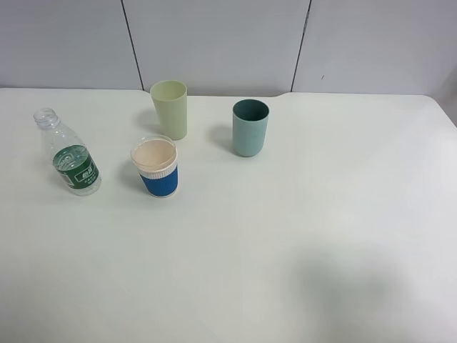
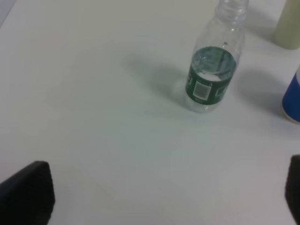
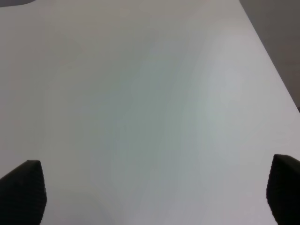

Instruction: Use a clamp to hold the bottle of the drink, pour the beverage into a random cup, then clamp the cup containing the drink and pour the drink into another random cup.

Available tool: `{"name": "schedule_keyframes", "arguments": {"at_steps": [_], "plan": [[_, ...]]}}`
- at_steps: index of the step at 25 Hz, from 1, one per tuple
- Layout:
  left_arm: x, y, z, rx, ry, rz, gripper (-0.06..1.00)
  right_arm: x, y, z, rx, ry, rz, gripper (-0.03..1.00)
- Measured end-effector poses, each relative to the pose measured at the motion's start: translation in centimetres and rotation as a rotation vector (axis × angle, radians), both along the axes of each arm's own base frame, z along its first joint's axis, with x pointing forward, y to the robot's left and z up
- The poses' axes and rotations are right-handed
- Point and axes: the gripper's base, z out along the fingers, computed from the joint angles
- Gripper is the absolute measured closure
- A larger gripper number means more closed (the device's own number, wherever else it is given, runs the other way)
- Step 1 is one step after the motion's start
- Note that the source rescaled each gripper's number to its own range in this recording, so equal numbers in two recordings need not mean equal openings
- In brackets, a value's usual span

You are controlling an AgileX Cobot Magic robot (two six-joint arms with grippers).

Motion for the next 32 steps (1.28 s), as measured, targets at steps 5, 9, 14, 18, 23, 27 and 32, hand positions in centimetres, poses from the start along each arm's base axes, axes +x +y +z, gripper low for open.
{"name": "schedule_keyframes", "arguments": {"at_steps": [5, 9, 14, 18, 23, 27, 32], "plan": [[0.0, 0.0, 0.0, 0.0, 0.0, 0.0, -0.05, 0.0, 0.0, 0.0, 0.0, 0.0, 0.0, 0.13], [0.0, 0.0, 0.0, 0.0, 0.0, 0.0, -0.05, 0.0, 0.0, 0.0, 0.0, 0.0, 0.0, 0.13], [0.0, 0.0, 0.0, 0.0, 0.0, 0.0, -0.05, 0.0, 0.0, 0.0, 0.0, 0.0, 0.0, 0.13], [0.0, 0.0, 0.0, 0.0, 0.0, 0.0, -0.05, 0.0, 0.0, 0.0, 0.0, 0.0, 0.0, 0.13], [0.0, 0.0, 0.0, 0.0, 0.0, 0.0, -0.05, 0.0, 0.0, 0.0, 0.0, 0.0, 0.0, 0.13], [0.0, 0.0, 0.0, 0.0, 0.0, 0.0, -0.05, 0.0, 0.0, 0.0, 0.0, 0.0, 0.0, 0.13], [0.0, 0.0, 0.0, 0.0, 0.0, 0.0, -0.05, 0.0, 0.0, 0.0, 0.0, 0.0, 0.0, 0.13]]}}
